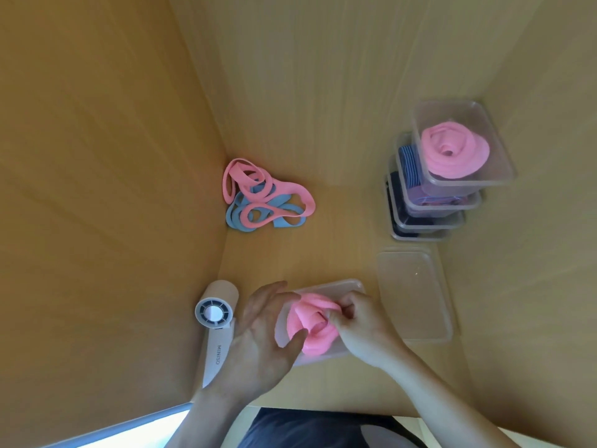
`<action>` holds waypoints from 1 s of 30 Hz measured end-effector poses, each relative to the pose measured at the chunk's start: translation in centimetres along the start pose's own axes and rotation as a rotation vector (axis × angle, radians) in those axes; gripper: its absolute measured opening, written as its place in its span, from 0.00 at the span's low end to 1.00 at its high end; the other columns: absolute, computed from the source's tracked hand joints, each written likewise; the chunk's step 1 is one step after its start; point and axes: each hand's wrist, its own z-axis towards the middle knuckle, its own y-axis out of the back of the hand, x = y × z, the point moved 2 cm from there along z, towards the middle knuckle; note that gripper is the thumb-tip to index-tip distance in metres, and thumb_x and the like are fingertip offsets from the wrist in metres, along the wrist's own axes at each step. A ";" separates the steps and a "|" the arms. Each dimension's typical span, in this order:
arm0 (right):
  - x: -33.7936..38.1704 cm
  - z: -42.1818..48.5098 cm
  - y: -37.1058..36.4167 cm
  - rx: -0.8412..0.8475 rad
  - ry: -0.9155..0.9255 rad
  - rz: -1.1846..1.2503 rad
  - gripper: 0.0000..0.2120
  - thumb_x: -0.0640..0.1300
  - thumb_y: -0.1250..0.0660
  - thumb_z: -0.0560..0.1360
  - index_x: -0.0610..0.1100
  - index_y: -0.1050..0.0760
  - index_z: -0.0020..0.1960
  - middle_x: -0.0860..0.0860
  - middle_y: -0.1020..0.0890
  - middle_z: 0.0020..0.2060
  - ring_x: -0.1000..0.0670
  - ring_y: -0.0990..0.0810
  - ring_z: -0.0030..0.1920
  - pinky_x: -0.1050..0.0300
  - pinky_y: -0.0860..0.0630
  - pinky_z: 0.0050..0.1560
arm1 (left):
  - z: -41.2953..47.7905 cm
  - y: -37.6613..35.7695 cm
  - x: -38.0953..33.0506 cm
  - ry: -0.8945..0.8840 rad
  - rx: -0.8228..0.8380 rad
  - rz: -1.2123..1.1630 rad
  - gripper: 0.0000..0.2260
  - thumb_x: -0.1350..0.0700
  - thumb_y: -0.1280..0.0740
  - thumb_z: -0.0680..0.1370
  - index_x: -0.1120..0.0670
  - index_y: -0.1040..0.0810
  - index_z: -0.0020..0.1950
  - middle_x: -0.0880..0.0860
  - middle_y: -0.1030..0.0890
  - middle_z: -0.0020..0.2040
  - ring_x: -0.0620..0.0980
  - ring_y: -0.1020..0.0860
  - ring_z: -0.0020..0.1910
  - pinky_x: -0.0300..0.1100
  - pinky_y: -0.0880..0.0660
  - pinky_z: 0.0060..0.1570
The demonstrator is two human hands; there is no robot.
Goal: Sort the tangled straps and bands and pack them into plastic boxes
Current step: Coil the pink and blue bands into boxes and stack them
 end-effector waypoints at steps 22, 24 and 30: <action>-8.2 -2.5 5.7 -0.226 0.153 -0.491 0.08 0.49 0.24 0.73 0.52 0.24 0.43 0.58 0.30 0.45 0.54 0.31 0.47 0.61 0.37 0.49 | 2.2 -4.2 0.3 -0.143 0.129 0.248 0.47 0.28 0.30 0.61 0.52 0.33 0.73 0.44 0.31 0.72 0.47 0.34 0.75 0.53 0.47 0.77; -8.1 -2.3 5.3 -0.235 0.155 -0.498 0.06 0.49 0.27 0.75 0.51 0.23 0.44 0.57 0.30 0.46 0.52 0.28 0.51 0.58 0.35 0.52 | 2.5 -4.0 0.1 -0.140 0.141 0.240 0.47 0.28 0.30 0.61 0.51 0.33 0.73 0.44 0.31 0.72 0.47 0.34 0.74 0.51 0.48 0.77; -7.9 -2.2 4.6 -0.200 0.158 -0.556 0.04 0.50 0.35 0.80 0.51 0.22 0.50 0.56 0.29 0.53 0.52 0.30 0.59 0.57 0.35 0.59 | 2.8 -3.9 -0.4 -0.136 0.148 0.237 0.46 0.28 0.29 0.60 0.52 0.30 0.71 0.46 0.29 0.71 0.47 0.32 0.72 0.49 0.47 0.77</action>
